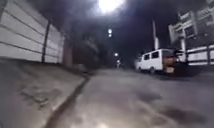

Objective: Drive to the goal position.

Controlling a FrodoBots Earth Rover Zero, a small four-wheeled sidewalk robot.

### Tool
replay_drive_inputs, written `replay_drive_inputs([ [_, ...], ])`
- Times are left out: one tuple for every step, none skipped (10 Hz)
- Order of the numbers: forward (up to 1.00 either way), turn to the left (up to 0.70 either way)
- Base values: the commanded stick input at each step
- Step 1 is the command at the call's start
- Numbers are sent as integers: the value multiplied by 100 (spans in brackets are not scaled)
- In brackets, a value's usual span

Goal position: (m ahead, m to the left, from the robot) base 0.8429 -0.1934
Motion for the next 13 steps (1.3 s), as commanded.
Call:
replay_drive_inputs([
  [50, 30],
  [50, 0],
  [50, 0],
  [50, 0],
  [50, 0],
  [50, 0],
  [50, 0],
  [50, 0],
  [50, 0],
  [50, 0],
  [50, 0],
  [50, -10],
  [50, -23],
])
